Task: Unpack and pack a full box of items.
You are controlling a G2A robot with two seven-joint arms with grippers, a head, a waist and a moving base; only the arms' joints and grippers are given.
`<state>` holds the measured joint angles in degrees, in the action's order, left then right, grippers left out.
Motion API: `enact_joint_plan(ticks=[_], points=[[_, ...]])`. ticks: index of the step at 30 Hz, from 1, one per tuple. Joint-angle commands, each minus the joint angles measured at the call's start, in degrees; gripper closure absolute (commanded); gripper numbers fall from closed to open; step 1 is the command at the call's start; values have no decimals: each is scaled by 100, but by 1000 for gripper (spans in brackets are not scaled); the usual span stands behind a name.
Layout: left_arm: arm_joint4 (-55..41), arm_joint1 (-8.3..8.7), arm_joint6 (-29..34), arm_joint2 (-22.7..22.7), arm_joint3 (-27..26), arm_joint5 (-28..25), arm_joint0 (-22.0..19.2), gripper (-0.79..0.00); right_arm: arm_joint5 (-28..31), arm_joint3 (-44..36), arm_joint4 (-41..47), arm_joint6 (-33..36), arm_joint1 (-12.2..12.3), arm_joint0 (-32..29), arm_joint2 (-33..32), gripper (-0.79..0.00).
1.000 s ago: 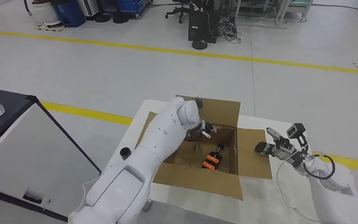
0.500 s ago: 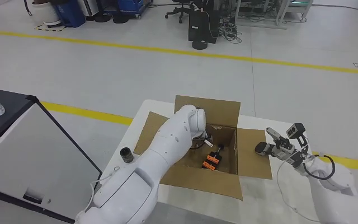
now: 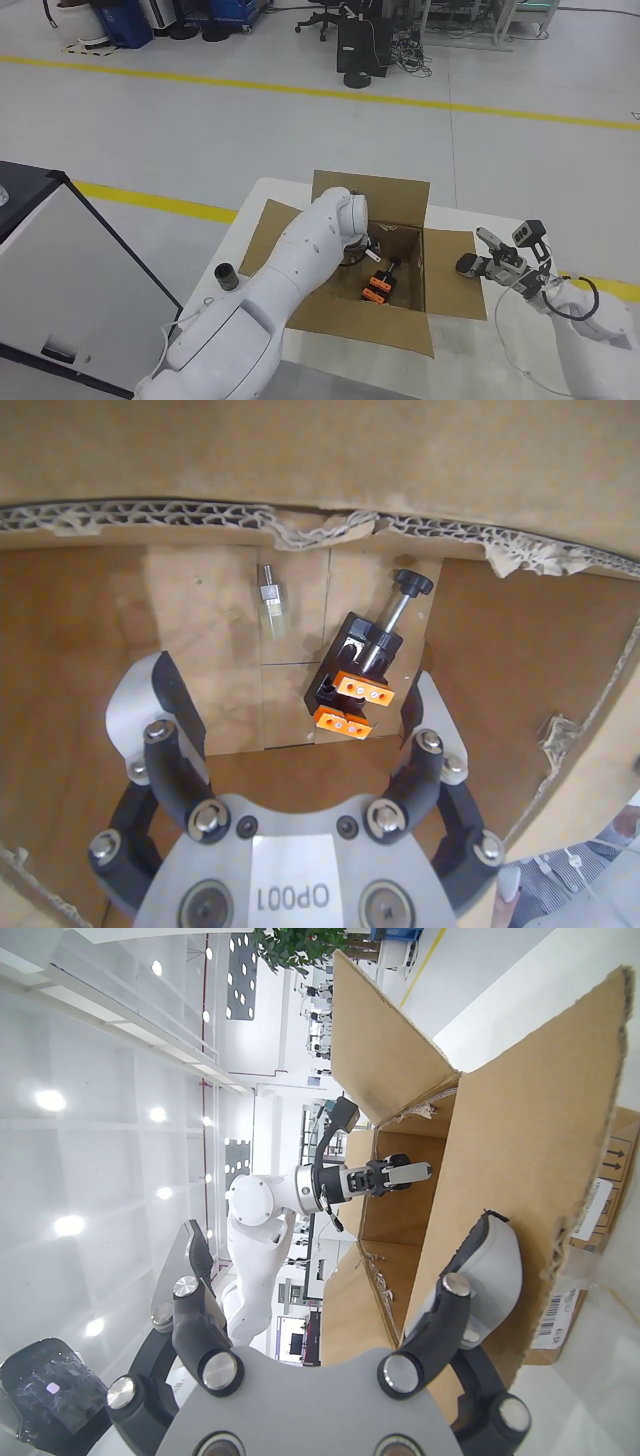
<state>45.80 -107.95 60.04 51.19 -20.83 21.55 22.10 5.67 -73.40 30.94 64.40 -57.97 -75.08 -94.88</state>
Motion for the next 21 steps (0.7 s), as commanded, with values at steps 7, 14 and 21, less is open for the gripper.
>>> enact_joint_plan(ticks=[7,14,21], points=[[283,22,-312,-131,-269,-251,226,-785,0,0,0,0,0,0,0,-785],[488,4,-517,-260,-423,-250,463,-785,0,0,0,0,0,0,0,-785],[387,-83,-854,-295,-377,-142,636,-785,0,0,0,0,0,0,0,-785]])
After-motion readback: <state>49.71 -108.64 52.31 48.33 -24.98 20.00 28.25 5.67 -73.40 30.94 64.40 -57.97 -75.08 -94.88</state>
